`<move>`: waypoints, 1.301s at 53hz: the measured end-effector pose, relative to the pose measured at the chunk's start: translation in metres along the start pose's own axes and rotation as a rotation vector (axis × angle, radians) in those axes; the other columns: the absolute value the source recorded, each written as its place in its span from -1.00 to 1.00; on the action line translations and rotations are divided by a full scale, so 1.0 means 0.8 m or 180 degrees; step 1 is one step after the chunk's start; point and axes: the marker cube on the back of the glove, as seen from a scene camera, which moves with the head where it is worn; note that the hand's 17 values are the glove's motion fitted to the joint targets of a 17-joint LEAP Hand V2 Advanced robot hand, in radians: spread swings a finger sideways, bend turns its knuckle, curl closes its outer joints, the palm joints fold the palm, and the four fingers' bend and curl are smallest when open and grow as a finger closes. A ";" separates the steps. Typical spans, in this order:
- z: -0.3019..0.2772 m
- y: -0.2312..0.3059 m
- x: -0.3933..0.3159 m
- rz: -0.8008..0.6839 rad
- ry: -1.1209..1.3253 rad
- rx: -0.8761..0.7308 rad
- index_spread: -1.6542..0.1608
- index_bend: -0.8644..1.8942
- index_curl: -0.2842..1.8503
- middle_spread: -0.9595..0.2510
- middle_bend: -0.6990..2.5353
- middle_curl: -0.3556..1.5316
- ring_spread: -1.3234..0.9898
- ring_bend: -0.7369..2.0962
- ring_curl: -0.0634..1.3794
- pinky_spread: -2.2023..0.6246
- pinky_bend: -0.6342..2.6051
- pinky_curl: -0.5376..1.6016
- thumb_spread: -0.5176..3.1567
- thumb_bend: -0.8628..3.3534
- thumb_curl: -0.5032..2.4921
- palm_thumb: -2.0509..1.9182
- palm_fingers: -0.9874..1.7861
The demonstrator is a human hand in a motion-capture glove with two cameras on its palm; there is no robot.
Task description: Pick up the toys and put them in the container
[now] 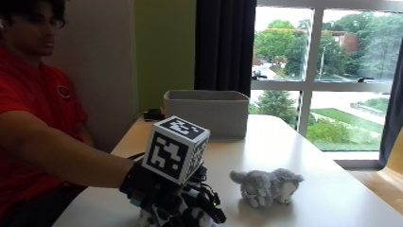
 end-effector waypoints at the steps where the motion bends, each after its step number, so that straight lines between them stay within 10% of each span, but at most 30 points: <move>1: 0.000 0.000 -0.001 0.0006 0.0040 -0.0006 0.34 -0.26 -0.37 0.35 -0.51 -0.28 0.07 -0.19 -0.53 0.58 0.11 -0.14 -0.08 -0.59 -0.46 0.07 -0.25; 29: -0.010 -0.017 -0.007 0.0391 0.0485 0.1179 0.35 -0.13 -0.26 -0.03 -0.27 -0.19 -0.24 0.20 -0.31 0.24 -0.01 -0.19 -0.24 -0.51 -0.26 0.36 0.54; 69: -0.232 0.078 -0.295 -0.0855 0.0338 0.1790 0.26 -0.14 0.03 -0.14 -0.16 0.03 -0.23 0.31 -0.21 0.21 -0.03 -0.14 -0.45 -0.58 -0.07 0.35 0.53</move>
